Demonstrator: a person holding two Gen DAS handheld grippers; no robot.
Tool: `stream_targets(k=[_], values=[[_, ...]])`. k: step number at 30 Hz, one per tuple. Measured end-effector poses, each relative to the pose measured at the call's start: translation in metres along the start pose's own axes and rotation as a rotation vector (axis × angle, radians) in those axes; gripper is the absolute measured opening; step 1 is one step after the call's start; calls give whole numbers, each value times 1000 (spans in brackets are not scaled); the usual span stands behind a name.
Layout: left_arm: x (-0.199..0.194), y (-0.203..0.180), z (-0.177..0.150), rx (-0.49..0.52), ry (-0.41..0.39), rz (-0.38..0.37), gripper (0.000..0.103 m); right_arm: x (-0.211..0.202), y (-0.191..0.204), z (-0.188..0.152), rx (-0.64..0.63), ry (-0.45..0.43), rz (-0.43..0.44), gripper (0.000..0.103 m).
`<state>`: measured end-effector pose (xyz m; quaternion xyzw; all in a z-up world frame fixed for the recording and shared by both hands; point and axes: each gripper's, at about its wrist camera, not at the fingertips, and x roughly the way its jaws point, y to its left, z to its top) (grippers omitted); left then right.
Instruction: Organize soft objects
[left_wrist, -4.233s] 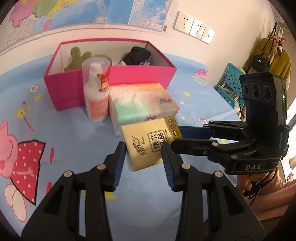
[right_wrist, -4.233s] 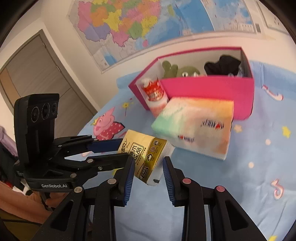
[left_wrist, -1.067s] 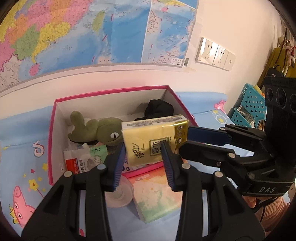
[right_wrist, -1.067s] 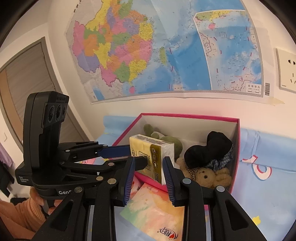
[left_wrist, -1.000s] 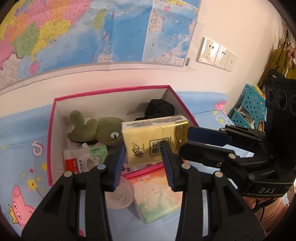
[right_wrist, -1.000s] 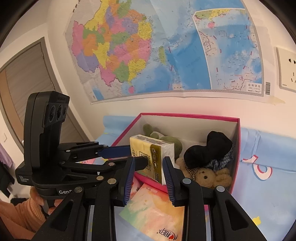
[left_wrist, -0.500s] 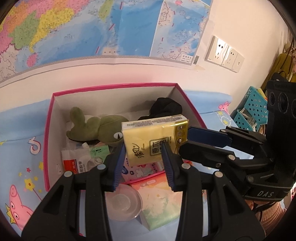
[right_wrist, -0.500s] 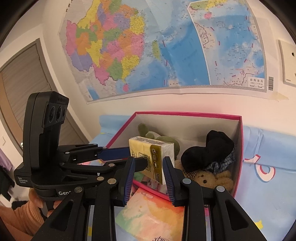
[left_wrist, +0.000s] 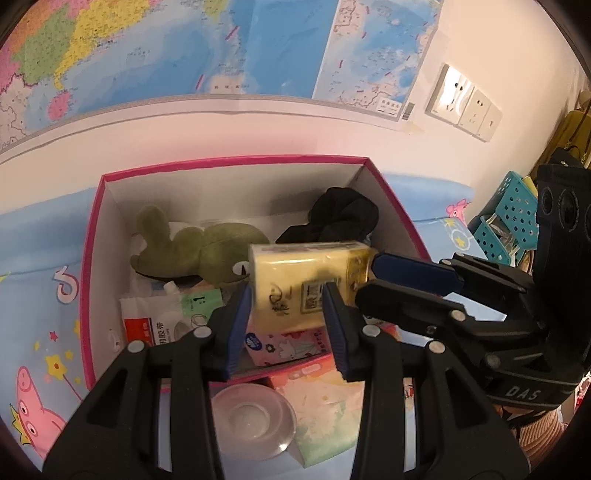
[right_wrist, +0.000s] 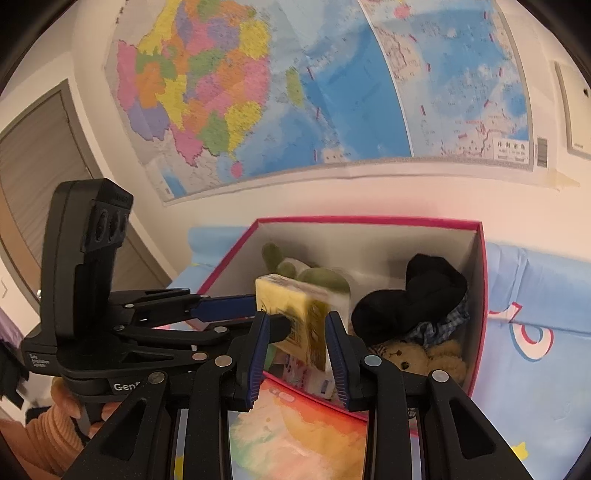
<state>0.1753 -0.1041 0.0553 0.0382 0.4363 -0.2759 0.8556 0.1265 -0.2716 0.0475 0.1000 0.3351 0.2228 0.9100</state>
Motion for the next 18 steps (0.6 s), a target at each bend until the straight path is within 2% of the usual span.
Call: stream_targets(k=[4, 6, 10, 11, 13, 16, 17, 18], values=[[-5, 5, -2, -13, -20, 33, 46, 10, -4, -2, 15, 33, -28, 32], [-9, 6, -4, -11, -36, 50, 58, 11, -6, -6, 21, 38, -46, 33], [-31, 10, -16, -1, -101, 71, 65, 2, -6, -13, 25, 22, -67, 37], [-35, 11, -19, 1, -111, 79, 70, -2, -6, -15, 21, 17, -70, 38], [-46, 13, -28, 2, -144, 95, 81, -13, -3, -21, 14, 2, -84, 45], [-65, 18, -44, -9, -193, 113, 84, -29, 8, -31, -21, -26, -100, 56], [-71, 20, -52, -16, -205, 123, 91, -36, 12, -36, -39, -38, -105, 59], [-74, 20, -56, -21, -210, 131, 98, -41, 17, -41, -53, -50, -111, 66]])
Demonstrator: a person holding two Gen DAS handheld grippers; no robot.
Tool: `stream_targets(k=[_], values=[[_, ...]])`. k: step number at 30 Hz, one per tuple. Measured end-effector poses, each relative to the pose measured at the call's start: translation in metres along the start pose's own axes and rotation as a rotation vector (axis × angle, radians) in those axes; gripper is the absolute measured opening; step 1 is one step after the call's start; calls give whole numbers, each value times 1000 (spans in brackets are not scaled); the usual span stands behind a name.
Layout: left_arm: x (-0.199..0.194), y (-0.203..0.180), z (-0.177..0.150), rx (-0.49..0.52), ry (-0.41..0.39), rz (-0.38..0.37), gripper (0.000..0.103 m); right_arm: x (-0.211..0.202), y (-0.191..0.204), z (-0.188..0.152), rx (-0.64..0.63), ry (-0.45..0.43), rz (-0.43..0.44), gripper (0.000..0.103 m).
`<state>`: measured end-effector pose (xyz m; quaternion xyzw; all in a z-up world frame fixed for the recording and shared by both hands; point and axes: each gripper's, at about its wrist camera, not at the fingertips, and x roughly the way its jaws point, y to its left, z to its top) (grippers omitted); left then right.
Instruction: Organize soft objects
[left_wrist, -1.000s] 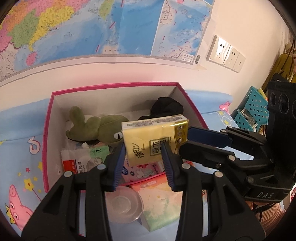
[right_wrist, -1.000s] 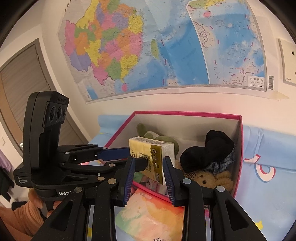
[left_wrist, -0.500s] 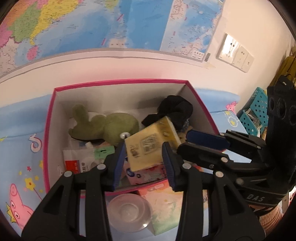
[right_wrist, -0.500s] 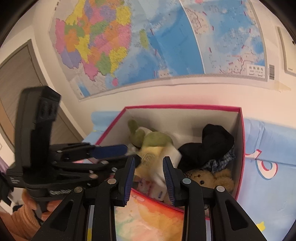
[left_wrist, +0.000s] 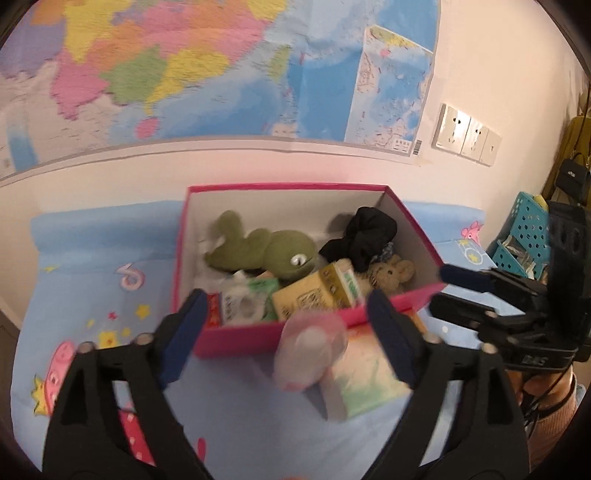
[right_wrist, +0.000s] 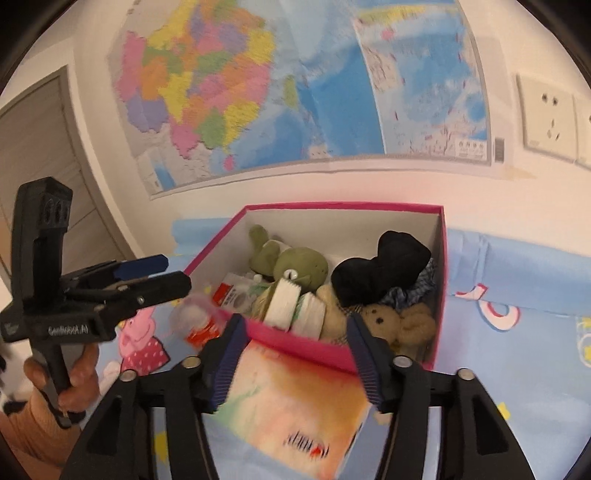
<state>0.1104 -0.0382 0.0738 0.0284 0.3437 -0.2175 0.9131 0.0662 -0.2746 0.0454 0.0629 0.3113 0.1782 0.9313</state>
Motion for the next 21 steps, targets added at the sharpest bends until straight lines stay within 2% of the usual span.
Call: stream_targets(k=[1, 3, 5, 7, 8, 14, 21], values=[[-6, 2, -7, -8, -15, 9, 100, -6, 4, -5, -8, -12, -13, 74], [-13, 4, -18, -29, -26, 32, 102, -16, 13, -15, -26, -33, -31, 83], [-15, 6, -32, -52, -10, 62, 102, -24, 22, -26, -40, -49, -65, 87], [-16, 3, -43, -52, 6, 95, 102, -27, 29, -35, -45, -49, -94, 100], [-17, 2, -48, -51, 12, 109, 102, -29, 33, -41, -46, -51, -104, 102], [-17, -7, -73, -55, 56, 163, 102, -36, 43, -69, -33, -34, -136, 103], [-18, -9, -90, -79, 78, 152, 102, -34, 47, -87, 0, -7, -140, 103]])
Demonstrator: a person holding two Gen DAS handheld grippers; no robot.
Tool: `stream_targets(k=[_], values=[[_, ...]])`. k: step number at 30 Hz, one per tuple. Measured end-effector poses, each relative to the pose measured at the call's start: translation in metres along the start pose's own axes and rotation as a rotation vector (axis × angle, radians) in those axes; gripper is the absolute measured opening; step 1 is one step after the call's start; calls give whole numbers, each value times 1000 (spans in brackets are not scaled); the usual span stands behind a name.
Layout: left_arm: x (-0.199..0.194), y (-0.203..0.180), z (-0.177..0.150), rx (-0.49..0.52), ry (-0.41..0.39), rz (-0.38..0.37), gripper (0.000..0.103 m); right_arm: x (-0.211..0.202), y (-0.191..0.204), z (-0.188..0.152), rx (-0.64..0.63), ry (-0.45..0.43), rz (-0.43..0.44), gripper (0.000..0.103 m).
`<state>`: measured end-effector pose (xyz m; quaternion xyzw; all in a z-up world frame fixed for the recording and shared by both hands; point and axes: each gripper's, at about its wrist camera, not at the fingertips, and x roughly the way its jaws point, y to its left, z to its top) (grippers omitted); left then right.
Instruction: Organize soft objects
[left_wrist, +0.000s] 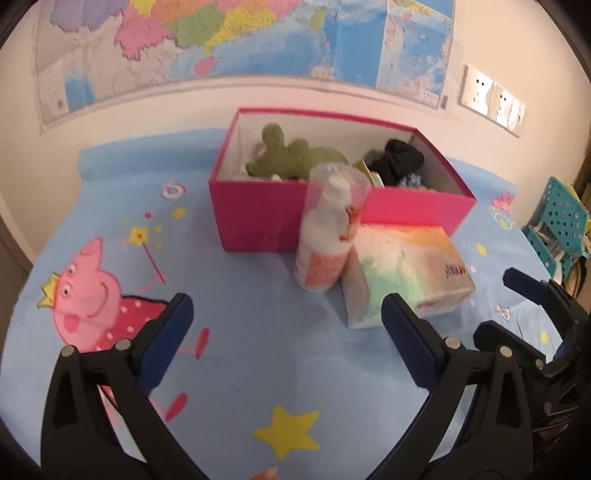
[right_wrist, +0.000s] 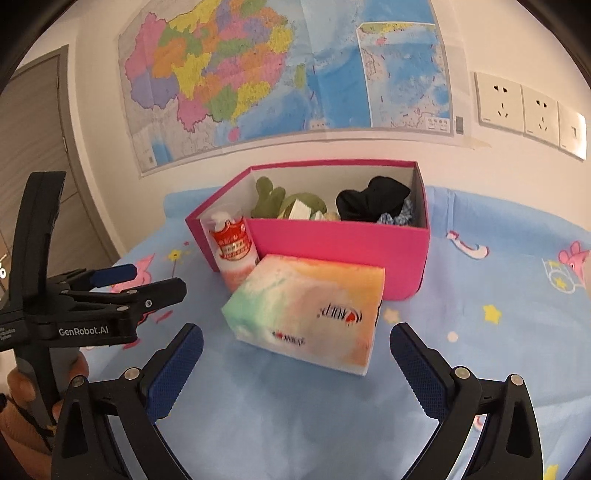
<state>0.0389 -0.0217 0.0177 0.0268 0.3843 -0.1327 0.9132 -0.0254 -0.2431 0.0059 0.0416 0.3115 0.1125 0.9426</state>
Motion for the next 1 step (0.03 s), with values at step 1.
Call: stream_targets(k=[1], values=[[2, 0, -2, -4, 10, 0, 102, 1, 0, -1, -1, 6, 1, 103]])
